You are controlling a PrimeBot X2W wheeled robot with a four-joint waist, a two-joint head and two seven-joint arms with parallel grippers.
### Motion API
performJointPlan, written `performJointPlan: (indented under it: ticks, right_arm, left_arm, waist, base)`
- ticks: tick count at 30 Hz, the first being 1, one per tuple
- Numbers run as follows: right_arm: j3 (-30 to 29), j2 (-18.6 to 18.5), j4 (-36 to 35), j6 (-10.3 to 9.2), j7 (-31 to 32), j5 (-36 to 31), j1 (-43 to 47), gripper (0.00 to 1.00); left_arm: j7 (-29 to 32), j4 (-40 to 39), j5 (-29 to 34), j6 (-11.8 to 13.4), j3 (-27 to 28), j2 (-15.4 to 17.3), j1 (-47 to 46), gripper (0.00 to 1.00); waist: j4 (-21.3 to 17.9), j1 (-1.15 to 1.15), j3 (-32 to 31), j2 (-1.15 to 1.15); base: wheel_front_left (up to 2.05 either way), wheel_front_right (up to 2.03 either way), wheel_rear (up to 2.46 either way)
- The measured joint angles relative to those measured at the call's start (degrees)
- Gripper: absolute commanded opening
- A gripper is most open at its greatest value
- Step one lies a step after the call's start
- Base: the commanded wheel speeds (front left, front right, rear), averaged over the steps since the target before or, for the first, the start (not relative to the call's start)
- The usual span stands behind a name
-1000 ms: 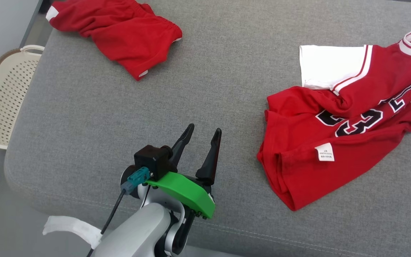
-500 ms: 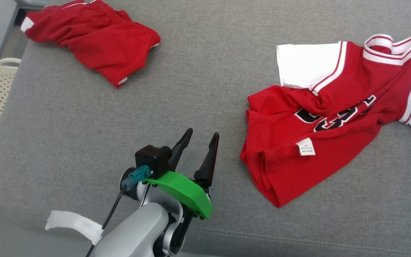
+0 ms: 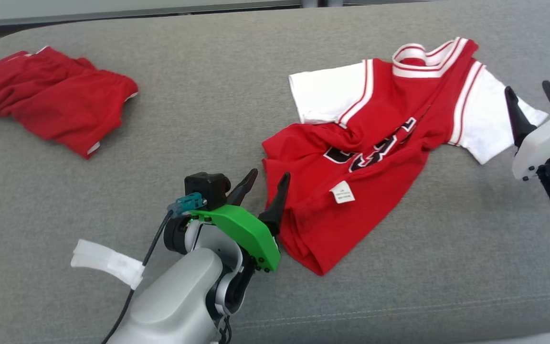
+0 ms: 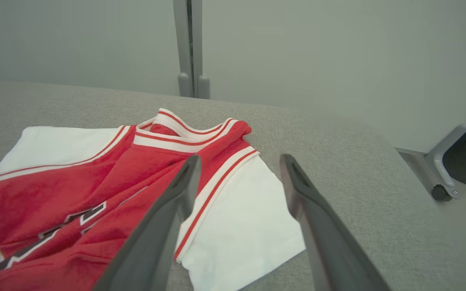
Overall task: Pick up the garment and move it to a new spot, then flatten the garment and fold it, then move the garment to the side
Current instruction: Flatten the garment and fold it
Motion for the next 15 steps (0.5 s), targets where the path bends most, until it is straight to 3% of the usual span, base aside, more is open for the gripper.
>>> performJointPlan:
  ticks: [7,15]
  right_arm:
    - [1.09,-2.10,-9.61,0.00,2.43,2.41,4.16,1.00]
    - [-0.54,-2.87,-15.37,0.00,4.37,2.67,7.16,1.00]
  left_arm:
    - [2.78,9.57,-1.76,-0.90,0.57,-0.77,-3.11,1.00]
    - [5.39,18.98,-2.01,-0.55,0.22,-1.36,-4.77,1.00]
  waist:
    - [-6.12,0.00,-0.84,0.00]
    - [-10.66,0.00,-0.68,0.00]
  base:
    - [0.00,0.00,0.00]
    - [0.00,0.00,0.00]
